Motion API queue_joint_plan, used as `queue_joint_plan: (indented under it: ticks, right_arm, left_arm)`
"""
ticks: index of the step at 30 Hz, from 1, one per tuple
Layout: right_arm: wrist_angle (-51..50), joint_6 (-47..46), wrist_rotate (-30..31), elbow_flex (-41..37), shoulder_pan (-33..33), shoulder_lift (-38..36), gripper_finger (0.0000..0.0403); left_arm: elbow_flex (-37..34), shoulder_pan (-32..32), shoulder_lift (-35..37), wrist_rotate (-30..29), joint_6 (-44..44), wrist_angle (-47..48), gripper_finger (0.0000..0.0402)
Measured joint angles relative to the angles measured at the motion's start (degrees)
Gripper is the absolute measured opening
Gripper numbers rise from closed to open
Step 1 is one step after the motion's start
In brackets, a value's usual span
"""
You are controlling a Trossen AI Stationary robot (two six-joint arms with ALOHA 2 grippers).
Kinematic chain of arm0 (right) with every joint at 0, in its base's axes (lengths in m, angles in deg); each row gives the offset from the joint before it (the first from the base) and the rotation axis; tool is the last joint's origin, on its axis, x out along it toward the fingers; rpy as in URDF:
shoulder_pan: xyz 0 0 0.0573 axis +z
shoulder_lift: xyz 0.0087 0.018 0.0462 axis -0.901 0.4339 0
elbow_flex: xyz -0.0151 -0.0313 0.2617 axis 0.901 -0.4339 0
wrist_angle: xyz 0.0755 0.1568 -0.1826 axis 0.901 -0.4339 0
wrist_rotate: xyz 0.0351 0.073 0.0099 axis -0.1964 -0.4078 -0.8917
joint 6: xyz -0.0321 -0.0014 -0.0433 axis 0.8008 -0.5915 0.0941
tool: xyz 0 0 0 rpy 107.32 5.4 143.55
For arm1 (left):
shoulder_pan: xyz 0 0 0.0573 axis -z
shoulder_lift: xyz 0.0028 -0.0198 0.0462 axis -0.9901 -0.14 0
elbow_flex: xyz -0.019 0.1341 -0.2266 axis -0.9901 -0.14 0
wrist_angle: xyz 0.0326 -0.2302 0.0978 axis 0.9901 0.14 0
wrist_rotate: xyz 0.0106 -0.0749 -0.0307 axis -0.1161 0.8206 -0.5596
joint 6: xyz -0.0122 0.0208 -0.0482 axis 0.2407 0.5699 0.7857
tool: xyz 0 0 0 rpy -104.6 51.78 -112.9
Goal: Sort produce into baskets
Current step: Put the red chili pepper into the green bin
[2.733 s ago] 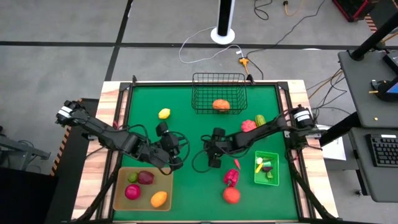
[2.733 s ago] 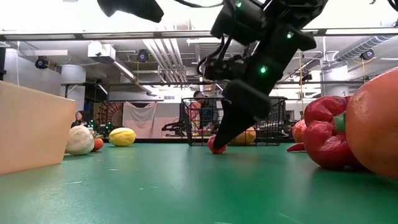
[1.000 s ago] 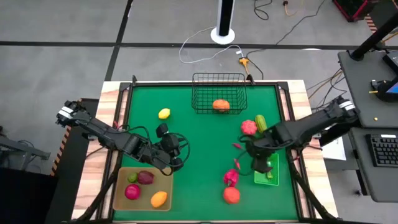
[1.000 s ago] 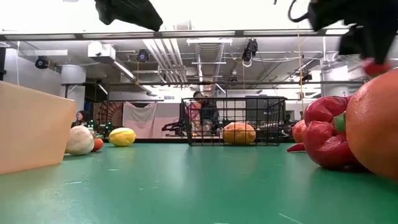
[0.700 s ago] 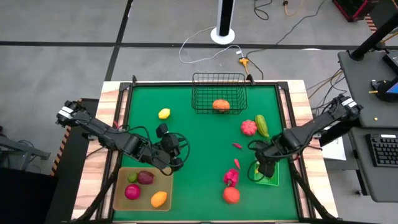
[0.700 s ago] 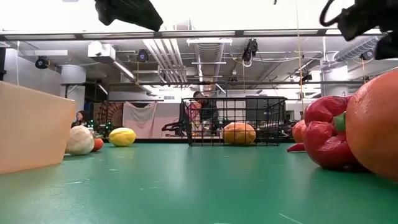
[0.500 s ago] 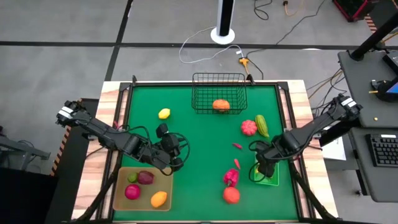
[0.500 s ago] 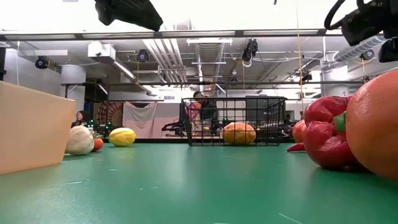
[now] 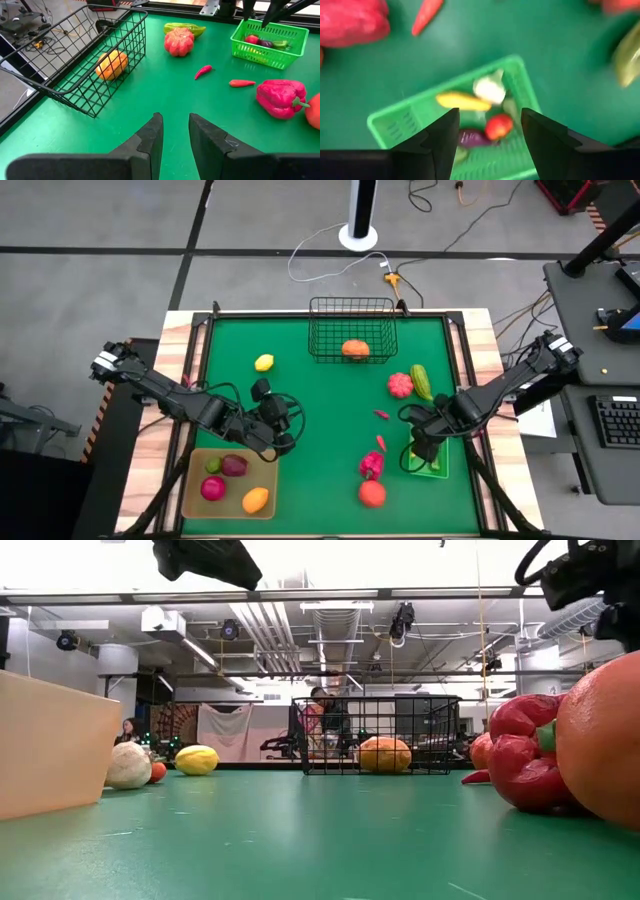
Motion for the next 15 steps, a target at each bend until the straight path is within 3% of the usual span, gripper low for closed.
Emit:
queue_joint_plan:
  ticks: [7,15]
  right_arm:
    - [8.6,7.7,12.3,0.0,0.0,0.0,0.0206]
    - [20.6,19.1,19.9,0.0,-0.4,0.0,0.0206]
  left_arm:
    - [0.0,0.0,0.0,0.0,0.0,-0.8,0.0077]
    - [0.0,0.0,0.0,0.0,0.8,-1.2,0.0077]
